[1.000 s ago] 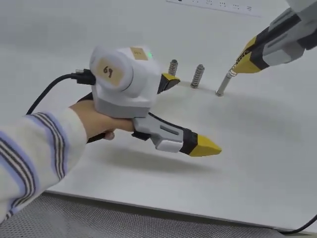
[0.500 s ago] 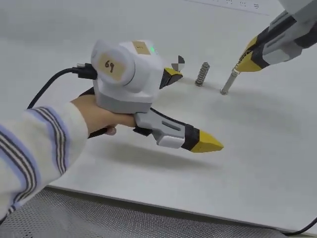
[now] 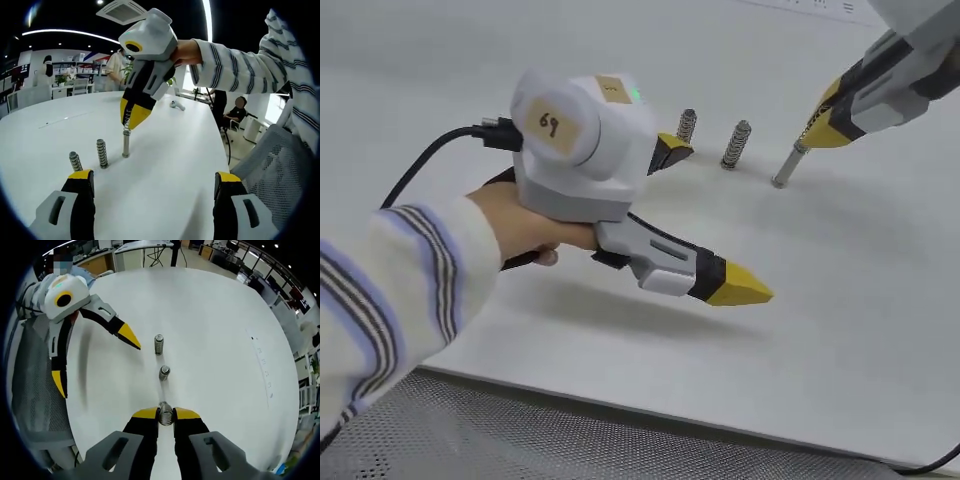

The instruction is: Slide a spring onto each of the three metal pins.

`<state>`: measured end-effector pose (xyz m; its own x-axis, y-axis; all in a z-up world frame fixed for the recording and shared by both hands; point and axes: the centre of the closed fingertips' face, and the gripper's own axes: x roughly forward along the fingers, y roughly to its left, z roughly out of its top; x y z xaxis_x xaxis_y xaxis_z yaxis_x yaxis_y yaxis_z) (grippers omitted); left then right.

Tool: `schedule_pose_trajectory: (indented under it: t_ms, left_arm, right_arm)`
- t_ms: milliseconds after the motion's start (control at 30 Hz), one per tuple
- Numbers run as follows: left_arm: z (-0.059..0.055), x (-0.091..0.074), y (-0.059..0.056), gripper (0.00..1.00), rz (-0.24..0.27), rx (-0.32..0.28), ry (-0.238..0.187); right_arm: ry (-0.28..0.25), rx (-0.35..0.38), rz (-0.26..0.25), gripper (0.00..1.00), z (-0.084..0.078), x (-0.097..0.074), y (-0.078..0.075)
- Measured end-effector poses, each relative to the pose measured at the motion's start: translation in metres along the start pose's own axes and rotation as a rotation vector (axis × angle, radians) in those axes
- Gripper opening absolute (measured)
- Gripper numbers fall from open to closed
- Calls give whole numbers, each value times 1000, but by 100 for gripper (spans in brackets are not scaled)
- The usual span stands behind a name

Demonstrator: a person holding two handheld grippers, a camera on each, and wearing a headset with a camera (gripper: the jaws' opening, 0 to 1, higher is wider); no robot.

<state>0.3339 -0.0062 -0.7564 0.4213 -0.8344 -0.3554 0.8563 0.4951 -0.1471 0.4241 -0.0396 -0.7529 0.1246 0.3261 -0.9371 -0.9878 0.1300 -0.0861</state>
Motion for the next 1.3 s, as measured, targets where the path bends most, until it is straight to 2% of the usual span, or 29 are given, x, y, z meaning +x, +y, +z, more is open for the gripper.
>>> schedule_pose_trajectory:
  t_ms: [533,667,1300]
  left_arm:
    - [-3,1,-1,96,-5,-12,14]
    - [-5,1,-2,95,-12,-23,20]
    - [-11,2,-7,94,-30,-38,46]
  right_arm:
    - [51,1,29,9,-7,19,0]
    - [58,7,34,9,-10,29,-10]
    - [84,40,44,9,-16,40,-10]
